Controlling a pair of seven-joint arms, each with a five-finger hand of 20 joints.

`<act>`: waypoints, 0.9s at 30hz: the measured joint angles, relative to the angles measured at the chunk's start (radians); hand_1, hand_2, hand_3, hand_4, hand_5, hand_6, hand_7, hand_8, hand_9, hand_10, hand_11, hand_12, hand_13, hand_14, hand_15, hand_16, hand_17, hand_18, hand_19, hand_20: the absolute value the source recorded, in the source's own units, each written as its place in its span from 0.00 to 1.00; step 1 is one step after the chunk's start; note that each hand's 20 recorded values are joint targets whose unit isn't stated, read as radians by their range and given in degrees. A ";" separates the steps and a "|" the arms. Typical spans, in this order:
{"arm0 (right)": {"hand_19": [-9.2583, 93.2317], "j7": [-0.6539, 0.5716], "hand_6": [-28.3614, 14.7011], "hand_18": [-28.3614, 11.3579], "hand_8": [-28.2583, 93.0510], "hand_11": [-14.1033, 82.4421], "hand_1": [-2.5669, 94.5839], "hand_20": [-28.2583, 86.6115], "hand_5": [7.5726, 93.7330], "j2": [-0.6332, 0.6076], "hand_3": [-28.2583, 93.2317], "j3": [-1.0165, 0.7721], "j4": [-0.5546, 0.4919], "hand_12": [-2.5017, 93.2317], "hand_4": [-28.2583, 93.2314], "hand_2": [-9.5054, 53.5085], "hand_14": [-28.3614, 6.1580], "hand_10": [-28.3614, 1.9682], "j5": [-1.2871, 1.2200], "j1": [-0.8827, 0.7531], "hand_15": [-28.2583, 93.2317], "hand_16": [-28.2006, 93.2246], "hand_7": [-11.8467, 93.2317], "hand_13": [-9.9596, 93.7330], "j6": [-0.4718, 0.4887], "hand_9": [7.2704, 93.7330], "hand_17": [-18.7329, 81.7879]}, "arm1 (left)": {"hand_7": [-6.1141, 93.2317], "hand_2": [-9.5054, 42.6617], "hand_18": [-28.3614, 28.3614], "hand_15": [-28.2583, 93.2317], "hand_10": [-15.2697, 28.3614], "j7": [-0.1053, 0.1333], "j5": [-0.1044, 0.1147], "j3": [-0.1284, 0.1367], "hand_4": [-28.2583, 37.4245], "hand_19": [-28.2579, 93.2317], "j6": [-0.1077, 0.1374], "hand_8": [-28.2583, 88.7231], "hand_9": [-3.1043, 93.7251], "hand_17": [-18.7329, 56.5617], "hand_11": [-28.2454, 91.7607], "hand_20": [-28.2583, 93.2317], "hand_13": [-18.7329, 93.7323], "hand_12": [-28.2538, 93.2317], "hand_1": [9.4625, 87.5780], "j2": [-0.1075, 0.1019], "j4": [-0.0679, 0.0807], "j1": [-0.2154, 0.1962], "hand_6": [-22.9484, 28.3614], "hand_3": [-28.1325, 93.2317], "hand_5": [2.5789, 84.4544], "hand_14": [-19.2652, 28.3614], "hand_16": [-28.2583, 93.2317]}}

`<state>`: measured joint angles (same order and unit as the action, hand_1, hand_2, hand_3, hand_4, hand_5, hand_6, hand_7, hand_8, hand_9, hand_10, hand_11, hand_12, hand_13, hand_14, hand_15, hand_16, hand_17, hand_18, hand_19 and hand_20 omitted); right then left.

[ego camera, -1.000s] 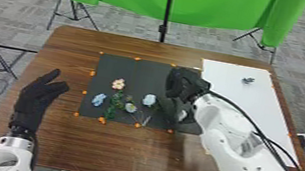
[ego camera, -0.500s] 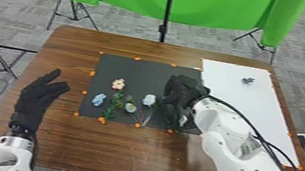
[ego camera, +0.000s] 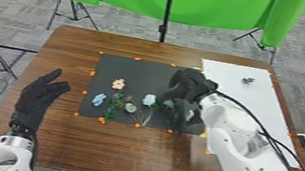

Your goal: Arrange flowers

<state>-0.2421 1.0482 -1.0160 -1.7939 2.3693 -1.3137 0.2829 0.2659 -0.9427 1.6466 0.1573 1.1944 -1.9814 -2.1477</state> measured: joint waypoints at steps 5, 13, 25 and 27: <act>0.99 -0.021 0.61 0.33 0.18 0.34 0.36 0.69 0.53 0.020 0.72 -0.056 0.071 0.26 0.13 0.00 0.58 0.41 0.062 0.032 0.68 0.50 0.21 0.86 -0.169 0.69 0.71 | 0.16 0.19 0.75 0.40 0.67 0.001 0.000 0.000 0.07 0.32 0.000 0.21 0.52 0.31 0.41 0.44 0.50 0.37 0.15 0.001 0.000 0.000 0.52 0.76 0.49 0.75 0.29; 0.99 -0.124 0.66 0.32 0.19 0.30 0.35 0.67 0.48 0.118 0.70 -0.249 0.326 0.26 0.14 0.00 0.55 0.36 0.297 0.184 0.69 0.49 0.19 0.85 0.093 0.65 0.71 | 0.16 0.19 0.75 0.40 0.66 0.001 0.000 -0.002 0.07 0.32 0.000 0.21 0.52 0.32 0.41 0.44 0.50 0.37 0.15 0.003 0.000 0.000 0.52 0.77 0.49 0.75 0.29; 0.99 -0.074 0.70 0.35 0.18 0.31 0.37 0.66 0.46 0.222 0.72 -0.440 0.550 0.26 0.13 0.00 0.62 0.41 0.491 0.207 0.70 0.49 0.21 0.87 0.134 0.66 0.72 | 0.16 0.19 0.75 0.40 0.67 0.003 -0.001 -0.002 0.07 0.32 0.000 0.20 0.52 0.32 0.41 0.44 0.50 0.37 0.15 0.009 0.000 0.000 0.52 0.77 0.49 0.75 0.29; 1.00 -0.056 0.70 0.35 0.18 0.31 0.37 0.66 0.46 0.233 0.72 -0.451 0.561 0.26 0.13 0.00 0.62 0.42 0.501 0.199 0.70 0.49 0.22 0.87 0.117 0.65 0.72 | 0.16 0.19 0.75 0.40 0.66 0.003 0.000 -0.003 0.07 0.32 0.000 0.21 0.52 0.32 0.41 0.44 0.50 0.37 0.15 0.009 0.000 0.000 0.52 0.76 0.49 0.75 0.29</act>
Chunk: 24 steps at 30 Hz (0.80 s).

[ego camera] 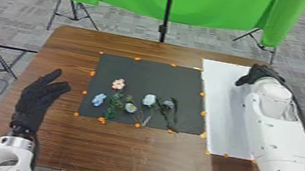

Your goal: Arrange flowers

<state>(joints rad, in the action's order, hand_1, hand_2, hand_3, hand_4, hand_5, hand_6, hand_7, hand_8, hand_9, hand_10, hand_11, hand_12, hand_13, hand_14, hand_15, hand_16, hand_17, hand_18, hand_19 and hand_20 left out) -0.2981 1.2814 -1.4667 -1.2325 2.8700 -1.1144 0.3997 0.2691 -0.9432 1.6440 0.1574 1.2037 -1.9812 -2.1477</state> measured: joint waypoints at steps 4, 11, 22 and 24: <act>1.00 0.027 0.73 0.36 0.17 0.33 0.42 0.66 0.50 0.021 0.73 -0.020 0.025 0.26 0.12 0.00 0.64 0.46 0.021 -0.003 0.71 0.49 0.24 0.88 -0.007 0.68 0.73 | 0.16 0.19 0.75 0.40 0.66 0.000 0.000 0.000 0.07 0.32 0.000 0.20 0.52 0.31 0.41 0.44 0.50 0.37 0.15 0.001 0.000 0.000 0.52 0.76 0.49 0.75 0.29; 1.00 0.029 0.67 0.45 0.29 0.24 0.66 0.67 0.75 0.030 0.66 -0.038 0.041 0.36 0.10 0.02 0.74 0.62 0.051 -0.008 0.69 0.50 0.30 0.95 -0.104 0.90 0.78 | 0.16 0.19 0.75 0.40 0.66 0.000 0.000 -0.001 0.07 0.32 0.000 0.21 0.52 0.31 0.41 0.44 0.50 0.37 0.15 0.001 0.000 0.000 0.52 0.76 0.50 0.75 0.29; 1.00 -0.014 0.65 0.47 0.30 0.24 0.70 0.68 0.81 -0.034 0.65 0.041 -0.022 0.37 0.10 0.02 0.78 0.66 -0.114 -0.109 0.68 0.51 0.29 0.99 -0.316 0.96 0.82 | 0.15 0.19 0.75 0.40 0.66 -0.002 0.000 0.000 0.07 0.32 0.000 0.21 0.52 0.32 0.41 0.44 0.50 0.37 0.15 0.001 0.000 0.000 0.52 0.77 0.50 0.75 0.29; 1.00 -0.058 0.65 0.47 0.30 0.24 0.70 0.68 0.81 -0.096 0.65 0.122 -0.101 0.38 0.10 0.02 0.78 0.66 -0.262 -0.140 0.68 0.51 0.29 0.99 -0.338 0.96 0.82 | 0.15 0.19 0.75 0.40 0.66 -0.002 0.000 0.000 0.07 0.32 0.000 0.21 0.52 0.32 0.41 0.44 0.50 0.37 0.15 0.000 0.000 -0.001 0.52 0.77 0.50 0.75 0.29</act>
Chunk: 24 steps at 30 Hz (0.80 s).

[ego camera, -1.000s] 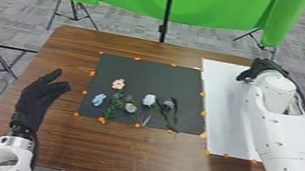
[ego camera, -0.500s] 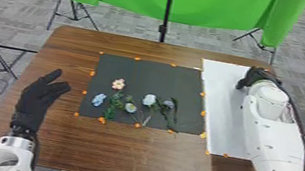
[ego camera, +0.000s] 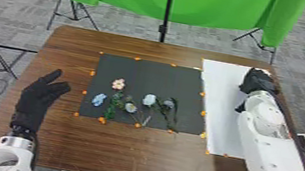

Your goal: Arrange flowers

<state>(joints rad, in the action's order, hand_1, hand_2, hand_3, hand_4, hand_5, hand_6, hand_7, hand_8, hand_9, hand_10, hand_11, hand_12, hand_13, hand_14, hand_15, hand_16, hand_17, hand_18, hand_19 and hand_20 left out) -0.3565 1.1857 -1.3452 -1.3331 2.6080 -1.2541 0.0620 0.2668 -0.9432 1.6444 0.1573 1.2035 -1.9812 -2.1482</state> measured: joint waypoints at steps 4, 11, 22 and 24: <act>1.00 -0.032 0.65 0.47 0.30 0.25 0.70 0.68 0.81 -0.113 0.66 0.090 -0.212 0.38 0.11 0.01 0.78 0.65 -0.233 -0.079 0.67 0.51 0.29 0.99 -0.038 0.96 0.82 | 0.15 0.19 0.75 0.40 0.66 -0.001 0.000 0.001 0.07 0.32 0.000 0.21 0.52 0.32 0.41 0.44 0.50 0.37 0.15 0.000 -0.001 -0.003 0.52 0.77 0.50 0.75 0.29; 1.00 -0.011 0.65 0.48 0.31 0.26 0.70 0.69 0.81 -0.218 0.66 0.125 -0.495 0.38 0.11 0.02 0.79 0.65 -0.335 -0.172 0.68 0.52 0.29 0.99 0.081 0.96 0.82 | 0.16 0.19 0.75 0.40 0.66 -0.002 -0.001 0.001 0.07 0.32 -0.003 0.21 0.52 0.32 0.41 0.44 0.50 0.37 0.15 -0.001 0.000 -0.003 0.52 0.76 0.50 0.75 0.29; 1.00 0.023 0.65 0.47 0.31 0.26 0.67 0.69 0.80 -0.212 0.65 0.159 -0.597 0.38 0.12 0.02 0.78 0.64 -0.372 -0.298 0.68 0.52 0.29 0.99 0.122 0.94 0.82 | 0.15 0.19 0.75 0.40 0.67 -0.002 -0.001 0.001 0.07 0.32 -0.004 0.21 0.52 0.31 0.41 0.44 0.50 0.37 0.15 -0.002 0.000 -0.002 0.52 0.77 0.49 0.75 0.29; 1.00 0.025 0.65 0.48 0.30 0.27 0.66 0.69 0.79 -0.208 0.65 0.167 -0.595 0.37 0.12 0.01 0.78 0.64 -0.374 -0.314 0.68 0.52 0.29 0.98 0.115 0.93 0.82 | 0.15 0.19 0.75 0.40 0.67 -0.001 -0.001 0.001 0.07 0.32 -0.004 0.21 0.52 0.31 0.41 0.44 0.50 0.37 0.15 -0.002 0.000 -0.002 0.52 0.77 0.48 0.75 0.29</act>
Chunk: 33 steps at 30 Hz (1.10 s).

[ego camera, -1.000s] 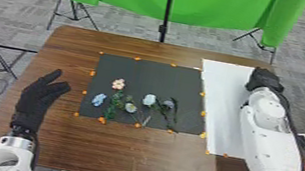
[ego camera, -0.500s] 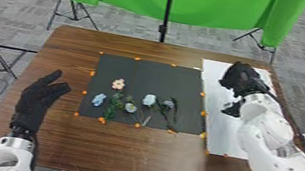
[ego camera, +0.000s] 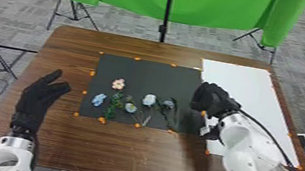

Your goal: Arrange flowers

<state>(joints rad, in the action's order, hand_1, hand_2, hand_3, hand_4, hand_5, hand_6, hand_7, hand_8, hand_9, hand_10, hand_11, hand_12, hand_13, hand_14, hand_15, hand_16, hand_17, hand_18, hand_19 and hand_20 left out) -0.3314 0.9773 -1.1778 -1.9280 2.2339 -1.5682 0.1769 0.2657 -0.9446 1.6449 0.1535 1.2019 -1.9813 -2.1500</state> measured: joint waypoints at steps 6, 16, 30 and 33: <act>1.00 0.015 0.64 0.47 0.28 0.34 0.56 0.70 0.71 0.005 0.68 0.020 0.005 0.31 0.11 0.00 0.77 0.59 -0.010 -0.014 0.69 0.52 0.27 0.97 -0.018 0.86 0.81 | 0.15 0.19 0.75 0.40 0.66 0.001 0.000 -0.002 0.07 0.32 0.000 0.21 0.52 0.31 0.41 0.44 0.50 0.37 0.15 0.001 0.000 0.001 0.52 0.77 0.48 0.75 0.29; 1.00 0.031 0.69 0.45 0.16 0.39 0.47 0.71 0.62 0.018 0.73 0.007 0.001 0.26 0.11 0.00 0.76 0.52 -0.012 -0.014 0.70 0.52 0.27 0.96 0.014 0.82 0.80 | 0.15 0.19 0.75 0.40 0.66 0.001 0.000 -0.002 0.07 0.32 -0.001 0.21 0.52 0.31 0.41 0.44 0.50 0.37 0.15 0.001 0.002 0.004 0.52 0.77 0.48 0.75 0.29; 1.00 0.027 0.67 0.40 0.17 0.50 0.33 0.77 0.69 0.054 0.72 -0.168 -0.119 0.30 0.14 0.06 0.74 0.51 -0.154 -0.088 0.72 0.51 0.26 0.99 -0.103 0.91 0.82 | 0.15 0.18 0.75 0.40 0.66 0.005 0.000 -0.001 0.07 0.32 -0.001 0.21 0.52 0.31 0.41 0.44 0.50 0.37 0.15 0.001 0.001 -0.001 0.52 0.77 0.49 0.75 0.29; 0.94 0.019 0.68 0.38 0.17 0.42 0.28 0.66 0.70 0.074 0.73 -0.260 -0.196 0.27 0.13 0.14 0.60 0.48 -0.374 -0.103 0.64 0.49 0.27 0.89 -0.096 0.84 0.70 | 0.15 0.18 0.75 0.40 0.66 0.006 0.000 0.000 0.07 0.32 -0.002 0.21 0.52 0.31 0.41 0.44 0.50 0.37 0.15 0.001 0.001 -0.001 0.52 0.76 0.49 0.75 0.29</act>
<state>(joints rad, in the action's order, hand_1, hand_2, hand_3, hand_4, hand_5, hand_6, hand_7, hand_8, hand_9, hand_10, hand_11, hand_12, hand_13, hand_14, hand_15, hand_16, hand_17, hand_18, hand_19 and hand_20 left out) -0.3122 1.0510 -1.4382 -2.1240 1.8600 -1.6717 0.0813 0.2713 -0.9445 1.6448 0.1518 1.2026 -1.9803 -2.1513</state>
